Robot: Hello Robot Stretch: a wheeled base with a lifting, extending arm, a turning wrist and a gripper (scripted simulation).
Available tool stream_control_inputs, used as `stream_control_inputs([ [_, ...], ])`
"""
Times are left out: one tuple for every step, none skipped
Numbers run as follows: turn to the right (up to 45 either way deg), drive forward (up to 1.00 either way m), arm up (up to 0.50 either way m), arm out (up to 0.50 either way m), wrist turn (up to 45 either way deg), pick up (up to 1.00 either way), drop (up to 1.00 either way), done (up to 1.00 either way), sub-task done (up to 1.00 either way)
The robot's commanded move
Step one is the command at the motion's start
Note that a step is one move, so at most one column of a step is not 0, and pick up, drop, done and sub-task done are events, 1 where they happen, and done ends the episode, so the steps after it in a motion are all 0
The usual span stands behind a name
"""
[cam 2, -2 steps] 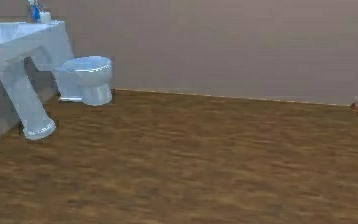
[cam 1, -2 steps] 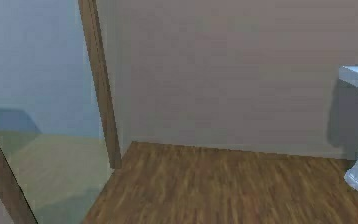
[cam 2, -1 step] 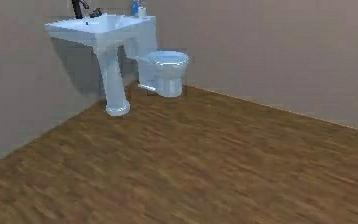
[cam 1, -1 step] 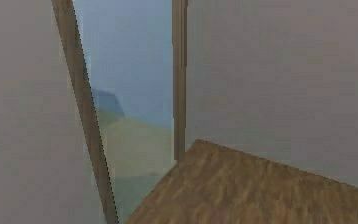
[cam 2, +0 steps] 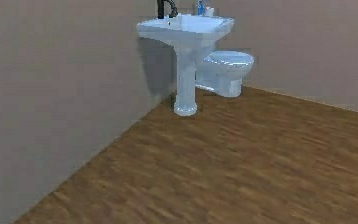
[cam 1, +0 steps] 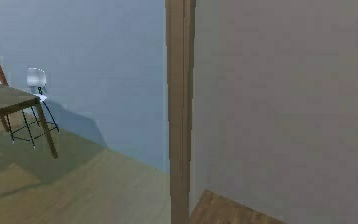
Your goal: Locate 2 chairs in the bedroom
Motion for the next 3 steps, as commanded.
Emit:
stream_control_inputs([
  [-18.0,0.00,0.00,0.00,0.0,0.00,0.00,0.00,0.00],
  [0.0,0.40,0.00,0.00,0.0,0.00,0.00,0.00,0.00],
  [-33.0,0.00,0.00,0.00,0.0,0.00,0.00,0.00,0.00],
])
